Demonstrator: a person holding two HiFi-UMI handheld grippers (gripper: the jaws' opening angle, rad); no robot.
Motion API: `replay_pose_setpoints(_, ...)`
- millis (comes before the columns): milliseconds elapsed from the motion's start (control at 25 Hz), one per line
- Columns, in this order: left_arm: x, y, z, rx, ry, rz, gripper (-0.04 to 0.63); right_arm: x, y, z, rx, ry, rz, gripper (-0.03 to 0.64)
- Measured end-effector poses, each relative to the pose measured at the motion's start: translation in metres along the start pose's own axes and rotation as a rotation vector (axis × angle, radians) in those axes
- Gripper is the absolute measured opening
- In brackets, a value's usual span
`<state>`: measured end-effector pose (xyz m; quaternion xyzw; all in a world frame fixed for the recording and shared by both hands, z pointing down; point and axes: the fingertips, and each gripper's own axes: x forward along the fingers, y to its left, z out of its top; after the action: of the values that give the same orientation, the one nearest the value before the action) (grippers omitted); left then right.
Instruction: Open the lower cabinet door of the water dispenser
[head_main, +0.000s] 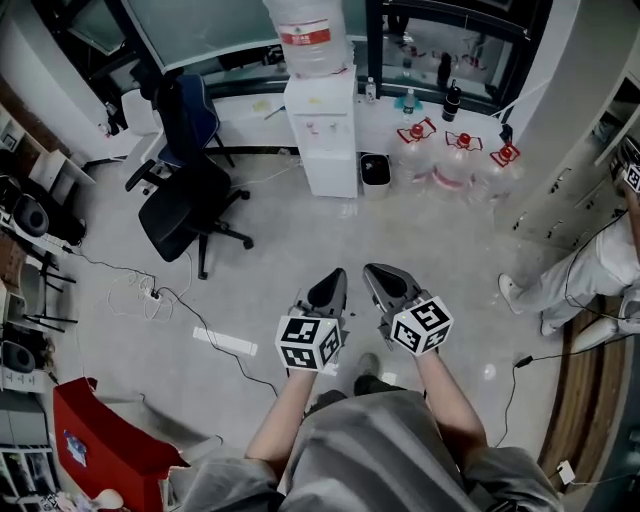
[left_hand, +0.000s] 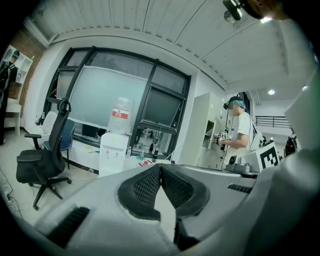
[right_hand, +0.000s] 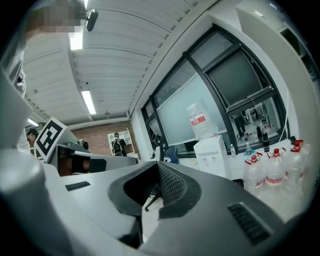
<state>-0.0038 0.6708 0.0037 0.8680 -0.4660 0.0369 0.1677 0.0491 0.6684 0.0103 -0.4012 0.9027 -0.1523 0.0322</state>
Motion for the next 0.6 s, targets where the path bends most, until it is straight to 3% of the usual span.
replay_pose_setpoints(280, 0.025, 0.000, -0.004, 0.002, 0.033, 0.013, 0.011, 0.000, -0.031, -0.007, 0.057, 0.000, -0.017, 0.011)
replay_pose_setpoints(600, 0.050, 0.030, -0.003, -0.010, 0.049, 0.000, 0.011, 0.027, -0.050, -0.018, 0.073, 0.018, -0.048, 0.011)
